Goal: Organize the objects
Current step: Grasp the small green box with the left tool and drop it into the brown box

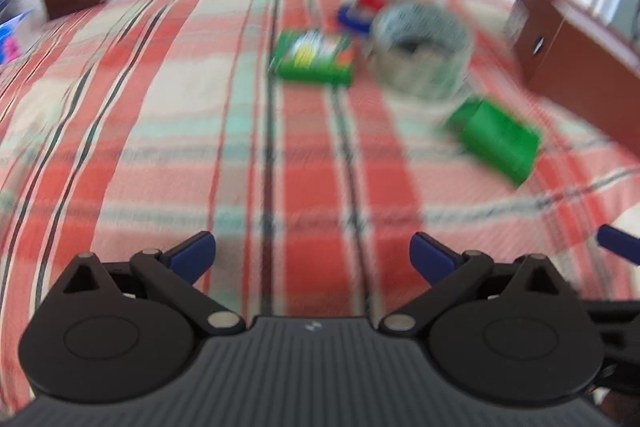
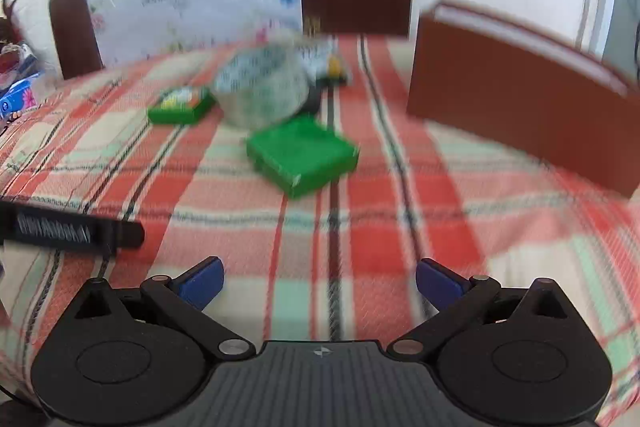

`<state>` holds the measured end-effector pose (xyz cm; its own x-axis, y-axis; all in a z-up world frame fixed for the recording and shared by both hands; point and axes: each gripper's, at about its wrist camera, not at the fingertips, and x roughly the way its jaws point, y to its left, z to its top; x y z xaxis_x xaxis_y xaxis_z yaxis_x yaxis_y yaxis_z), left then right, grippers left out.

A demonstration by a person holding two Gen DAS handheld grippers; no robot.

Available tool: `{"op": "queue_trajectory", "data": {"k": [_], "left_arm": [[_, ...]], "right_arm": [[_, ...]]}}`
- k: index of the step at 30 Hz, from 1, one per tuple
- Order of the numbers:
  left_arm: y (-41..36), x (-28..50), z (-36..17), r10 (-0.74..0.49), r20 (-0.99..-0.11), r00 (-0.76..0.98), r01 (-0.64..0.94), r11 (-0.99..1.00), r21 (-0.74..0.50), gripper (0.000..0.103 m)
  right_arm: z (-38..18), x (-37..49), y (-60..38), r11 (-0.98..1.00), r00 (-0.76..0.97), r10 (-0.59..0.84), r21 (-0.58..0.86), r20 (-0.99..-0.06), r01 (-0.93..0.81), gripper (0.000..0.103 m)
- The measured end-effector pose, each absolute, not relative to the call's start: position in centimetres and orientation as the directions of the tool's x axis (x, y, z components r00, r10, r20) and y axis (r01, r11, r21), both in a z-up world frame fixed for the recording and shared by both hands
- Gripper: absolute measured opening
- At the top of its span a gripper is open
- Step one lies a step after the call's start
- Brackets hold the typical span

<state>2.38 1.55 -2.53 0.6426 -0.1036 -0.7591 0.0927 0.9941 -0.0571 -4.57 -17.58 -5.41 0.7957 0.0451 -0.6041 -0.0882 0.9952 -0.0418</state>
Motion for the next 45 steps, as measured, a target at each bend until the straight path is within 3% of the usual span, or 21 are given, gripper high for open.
{"op": "queue_trajectory", "data": {"k": [5,7,12,15,16,20,29,32,38,39,40,45], "left_arm": [[-0.7,5.9,-0.1,-0.271,-0.721,0.638,0.227,0.961,-0.161,0.102],[-2.0,7.6,-0.3,-0.345,-0.725,0.597,0.287,0.935,-0.209,0.086],[-4.1,10.4,-1.7,-0.43,-0.742,0.515,0.348,0.896,-0.278,0.068],[-5.0,11.4,-3.2,-0.492,-0.757,0.43,0.354,0.863,-0.36,0.039],[-5.3,11.3,-3.5,-0.495,-0.754,0.431,0.343,0.863,-0.371,0.039],[-6.4,10.4,-1.9,-0.494,-0.743,0.452,0.35,0.864,-0.361,0.031],[-15.1,10.1,8.1,-0.639,-0.561,0.527,0.602,0.746,-0.284,0.03],[-18.8,11.7,8.4,-0.678,-0.539,0.5,0.663,0.7,-0.264,0.03],[-23.0,14.5,6.1,-0.631,-0.573,0.523,0.644,0.733,-0.219,0.032],[-23.0,14.6,6.0,-0.604,-0.586,0.54,0.626,0.754,-0.199,0.036],[-22.7,14.7,5.9,-0.59,-0.593,0.548,0.615,0.765,-0.192,0.038],[-19.9,12.9,6.3,-0.608,-0.567,0.556,0.614,0.76,-0.213,0.043]], "right_arm": [[-5.3,-2.6,-18.2,0.983,0.819,0.108,-0.065,-0.564,-0.174,0.091],[-5.4,-0.9,-18.2,0.974,0.801,0.142,-0.064,-0.581,-0.219,0.085],[-6.1,2.8,-18.4,0.963,0.765,0.192,-0.034,-0.614,-0.269,0.083],[-6.7,3.7,-18.6,0.956,0.751,0.233,0.002,-0.617,-0.294,0.074],[-6.7,3.6,-18.6,0.959,0.761,0.22,-0.007,-0.611,-0.283,0.067],[-5.9,2.4,-20.0,0.97,0.806,0.199,-0.008,-0.557,-0.245,0.066],[0.5,1.3,-27.6,0.991,0.971,-0.052,-0.13,-0.233,0.022,0.066],[1.0,3.4,-31.0,0.993,0.969,-0.097,-0.087,-0.228,0.079,0.061],[-0.5,7.5,-34.3,0.994,0.939,-0.106,-0.039,-0.328,0.099,0.062],[-0.7,7.5,-34.3,0.993,0.938,-0.116,-0.043,-0.325,0.108,0.065],[-0.8,7.3,-34.3,0.992,0.942,-0.127,-0.043,-0.312,0.12,0.074],[-1.0,4.1,-32.9,0.992,0.96,-0.124,-0.004,-0.249,0.127,0.071]]}}
